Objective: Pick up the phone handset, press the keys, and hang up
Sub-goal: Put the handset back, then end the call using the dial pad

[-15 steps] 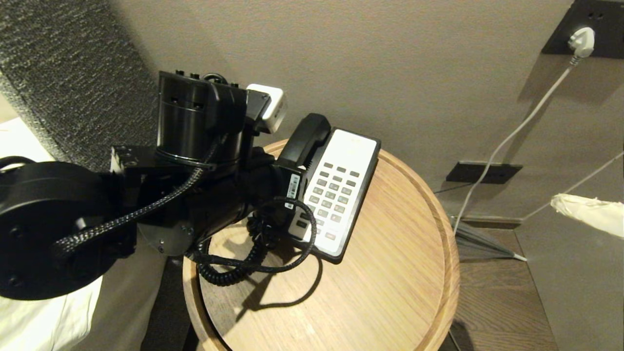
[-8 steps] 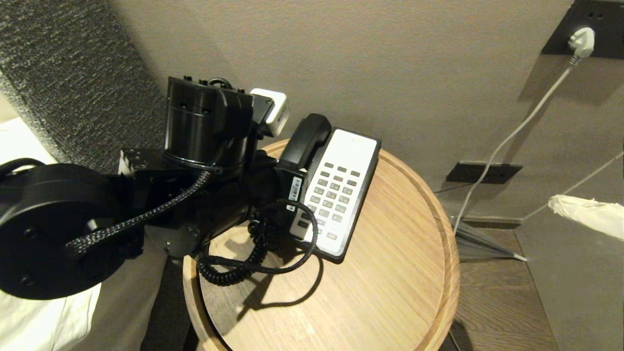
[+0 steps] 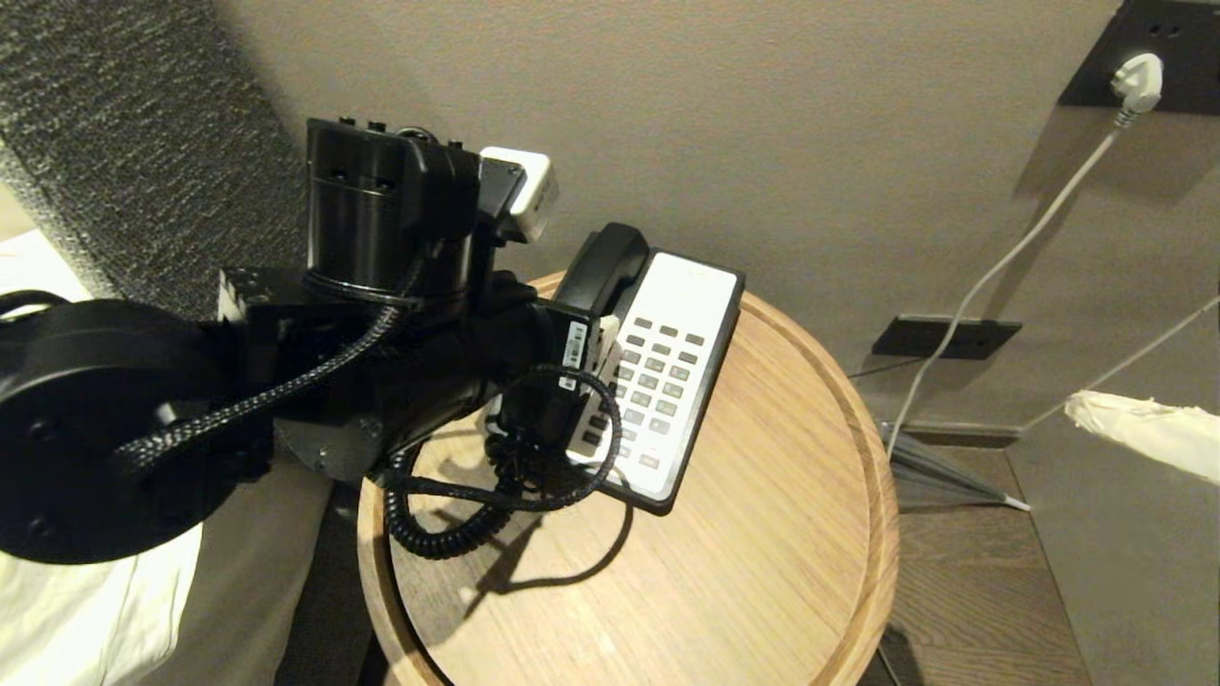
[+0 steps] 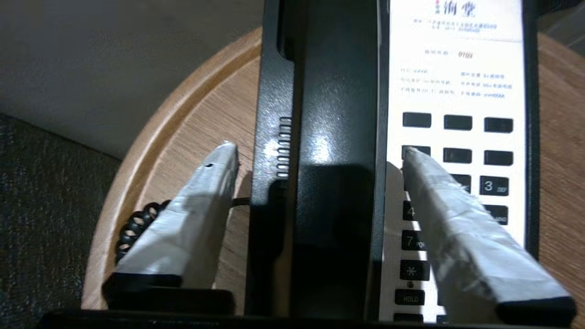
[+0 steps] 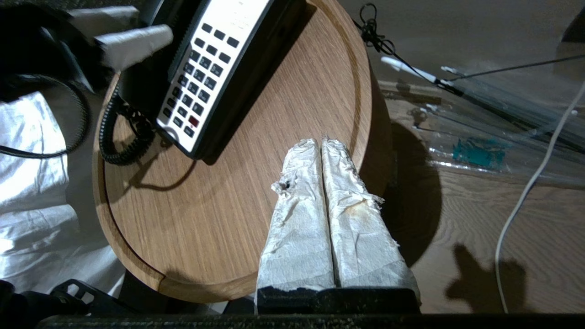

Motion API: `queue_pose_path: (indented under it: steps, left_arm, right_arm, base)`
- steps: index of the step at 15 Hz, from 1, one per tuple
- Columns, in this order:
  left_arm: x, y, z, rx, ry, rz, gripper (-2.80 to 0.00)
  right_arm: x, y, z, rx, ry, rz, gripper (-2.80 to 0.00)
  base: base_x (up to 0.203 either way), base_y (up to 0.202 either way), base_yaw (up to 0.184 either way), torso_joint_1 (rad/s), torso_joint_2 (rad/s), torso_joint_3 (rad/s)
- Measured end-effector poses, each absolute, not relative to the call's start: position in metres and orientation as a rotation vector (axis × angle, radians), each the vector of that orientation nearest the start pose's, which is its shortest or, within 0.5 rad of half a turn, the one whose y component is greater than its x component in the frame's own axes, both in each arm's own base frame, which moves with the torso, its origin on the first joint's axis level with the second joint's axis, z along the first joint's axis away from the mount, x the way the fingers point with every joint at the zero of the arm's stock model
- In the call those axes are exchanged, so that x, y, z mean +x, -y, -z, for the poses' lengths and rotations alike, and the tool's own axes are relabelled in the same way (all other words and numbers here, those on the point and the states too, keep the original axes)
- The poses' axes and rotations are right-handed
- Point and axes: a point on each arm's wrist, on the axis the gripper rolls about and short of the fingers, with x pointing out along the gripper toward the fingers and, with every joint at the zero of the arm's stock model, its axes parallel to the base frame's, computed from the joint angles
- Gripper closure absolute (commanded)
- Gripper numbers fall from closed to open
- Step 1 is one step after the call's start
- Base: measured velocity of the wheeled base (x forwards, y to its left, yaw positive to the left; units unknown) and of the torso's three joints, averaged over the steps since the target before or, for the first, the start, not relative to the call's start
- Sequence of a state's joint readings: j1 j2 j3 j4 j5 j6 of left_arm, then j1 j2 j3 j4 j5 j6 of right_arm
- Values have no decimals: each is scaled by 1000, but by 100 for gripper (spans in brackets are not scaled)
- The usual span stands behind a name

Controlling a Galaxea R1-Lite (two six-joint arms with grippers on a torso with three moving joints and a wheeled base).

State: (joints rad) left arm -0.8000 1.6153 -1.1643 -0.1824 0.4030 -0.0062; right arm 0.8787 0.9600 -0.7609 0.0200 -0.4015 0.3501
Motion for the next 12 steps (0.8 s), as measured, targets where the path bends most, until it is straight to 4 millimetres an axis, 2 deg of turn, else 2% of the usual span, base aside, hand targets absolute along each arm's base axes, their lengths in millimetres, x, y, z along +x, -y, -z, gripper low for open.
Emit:
queue_pose_path:
  steps: [4,5,6,10,12]
  left_arm:
    - [195,185,-286,103,-169,390,-280]
    - [187,174,-293,79,-147,385,-38]
    - [178,162,-301,48,-122,379,0]
    - [132,112,-324,-93,-22,416,0]
    - [105,84,-343,-223,66,446,0]
  right_arm:
    - [81,-85,-262,200,-271,-444,0]
    - [83,-87,-262,199,-277,-453,0]
    - [86,-91,-264,200,-280,-471,0]
    - [101,-116,-277,197,-287,-587,0]
    - [113,-137,-284,184,-306,-650,0]
  base:
    - [0,0,0,0,0,0]
    - [0,0,0,0,0,0]
    - [0,0,0,0,0,0]
    - [0,0,0,0,0,0]
    - [0,0,0,0,0,0]
